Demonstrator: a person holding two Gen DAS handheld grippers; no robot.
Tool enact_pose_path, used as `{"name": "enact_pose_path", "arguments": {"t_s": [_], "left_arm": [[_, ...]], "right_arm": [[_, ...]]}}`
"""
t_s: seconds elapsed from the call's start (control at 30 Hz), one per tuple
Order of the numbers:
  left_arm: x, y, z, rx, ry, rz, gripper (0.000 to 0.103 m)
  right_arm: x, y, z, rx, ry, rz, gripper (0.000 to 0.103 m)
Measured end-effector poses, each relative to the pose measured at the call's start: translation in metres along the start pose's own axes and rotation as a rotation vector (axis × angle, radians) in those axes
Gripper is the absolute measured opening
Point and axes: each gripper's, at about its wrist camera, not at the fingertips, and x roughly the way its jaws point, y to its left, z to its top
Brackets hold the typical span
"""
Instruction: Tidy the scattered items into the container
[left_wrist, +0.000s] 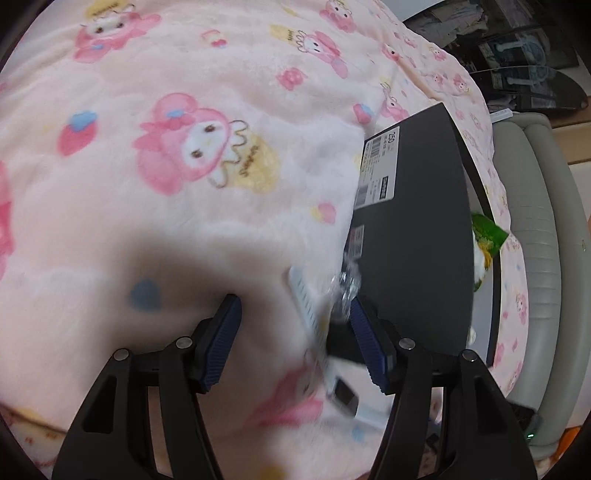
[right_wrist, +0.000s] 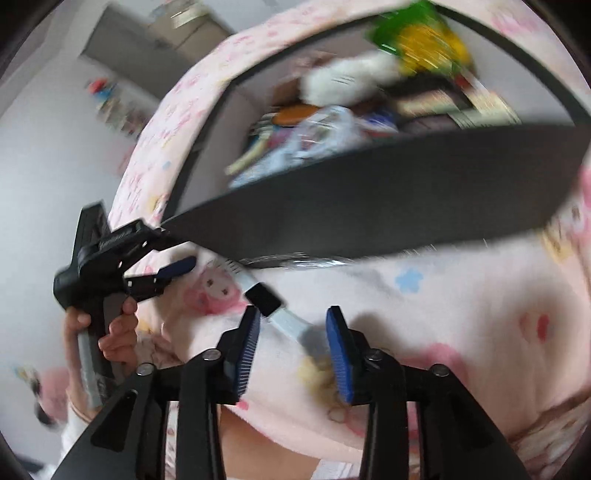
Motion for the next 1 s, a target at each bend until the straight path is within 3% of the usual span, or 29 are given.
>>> {"name": "enact_pose_path", "arguments": {"t_s": [0.07, 0.13, 0.23, 0.37, 0.57, 0.63, 0.67, 0.73, 0.83, 0.97, 1.0], "left_arm": [[0.008, -0.001, 0.003, -0.01, 0.009, 0.008, 0.059], [0.012, -0.006, 0.001, 0.023, 0.018, 0.028, 0.025], [0.006, -0.012, -0.006, 0.079, 0.015, -0.015, 0.004], [-0.015, -0.015, -0.018, 0.102, -0.036, -0.023, 0.003], [-0.045, 0.0, -0.04, 0.064, -0.092, -0.02, 0.002], [-0.041, 0.001, -0.037, 0.062, -0.075, -0.006, 0.005], [-0.035, 0.0, -0.033, 0.05, -0.056, -0.001, 0.008], [-0.022, 0.0, -0.023, 0.025, -0.039, -0.004, 0.027], [-0.011, -0.001, -0.014, 0.008, -0.042, -0.042, 0.036], [0.007, -0.006, -0.004, 0.011, -0.044, -0.014, 0.035], [0.01, -0.007, -0.002, 0.008, -0.051, -0.012, 0.027]], "right_arm": [[0.007, -0.012, 0.002, 0.081, 0.029, 0.021, 0.036], [0.007, -0.01, 0.002, 0.073, 0.024, 0.02, 0.036], [0.01, 0.0, 0.0, 0.005, 0.029, -0.008, 0.037], [0.009, 0.009, -0.006, -0.041, 0.029, -0.039, 0.037], [0.003, -0.004, -0.017, 0.039, 0.003, 0.005, 0.038], [-0.001, -0.004, -0.021, 0.043, 0.005, 0.01, 0.038], [-0.003, -0.003, -0.023, 0.038, 0.007, 0.002, 0.038], [-0.011, 0.001, -0.027, 0.002, -0.005, -0.025, 0.038], [-0.008, 0.005, -0.031, -0.04, -0.018, -0.049, 0.042], [0.004, -0.005, -0.021, 0.05, -0.008, 0.017, 0.047], [0.009, -0.01, -0.018, 0.094, -0.008, 0.048, 0.048]]}}
